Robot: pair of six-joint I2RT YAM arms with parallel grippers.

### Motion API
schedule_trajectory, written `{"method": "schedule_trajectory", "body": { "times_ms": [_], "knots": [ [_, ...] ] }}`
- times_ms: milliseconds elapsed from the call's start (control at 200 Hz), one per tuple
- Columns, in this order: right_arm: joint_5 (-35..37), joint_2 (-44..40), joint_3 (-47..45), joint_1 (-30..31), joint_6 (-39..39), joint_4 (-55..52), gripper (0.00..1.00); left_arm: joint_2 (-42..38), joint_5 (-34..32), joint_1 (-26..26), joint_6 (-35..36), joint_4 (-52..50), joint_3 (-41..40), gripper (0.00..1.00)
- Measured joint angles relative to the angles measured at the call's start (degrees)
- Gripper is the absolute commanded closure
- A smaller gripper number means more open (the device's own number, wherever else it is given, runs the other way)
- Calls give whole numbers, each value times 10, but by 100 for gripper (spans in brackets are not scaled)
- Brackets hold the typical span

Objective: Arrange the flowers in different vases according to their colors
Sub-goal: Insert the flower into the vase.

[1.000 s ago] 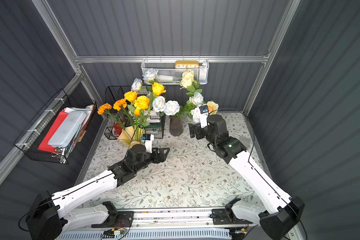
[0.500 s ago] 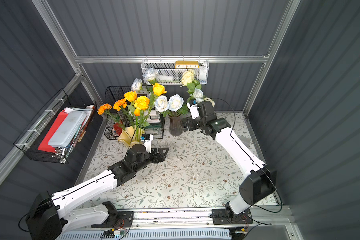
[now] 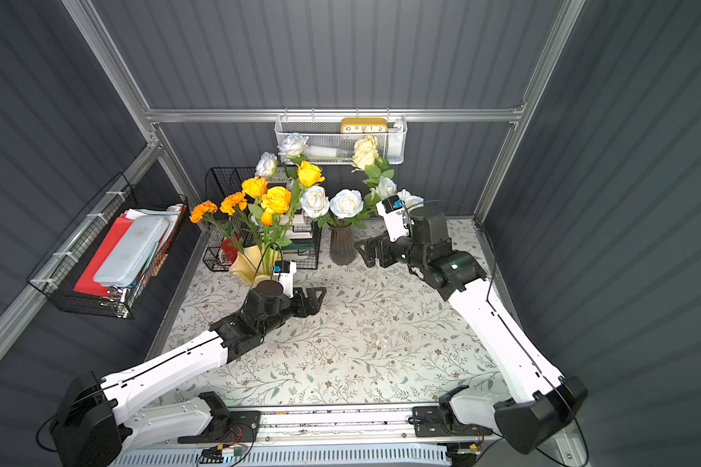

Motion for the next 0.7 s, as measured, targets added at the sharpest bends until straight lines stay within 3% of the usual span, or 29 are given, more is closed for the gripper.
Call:
{"method": "schedule_trajectory", "body": {
  "times_ms": [310,525,700],
  "knots": [
    [13,-122,-95,-5,9,-38,1,0,-12,25,5,2,0,6],
    [89,-193,-177,-59,75,-69,1,-7,5,93,5,41,-32,5],
    [161,-247,-302,-109,151,-62,1,-36,7,98,-2,56,-87,1]
  ]
}}
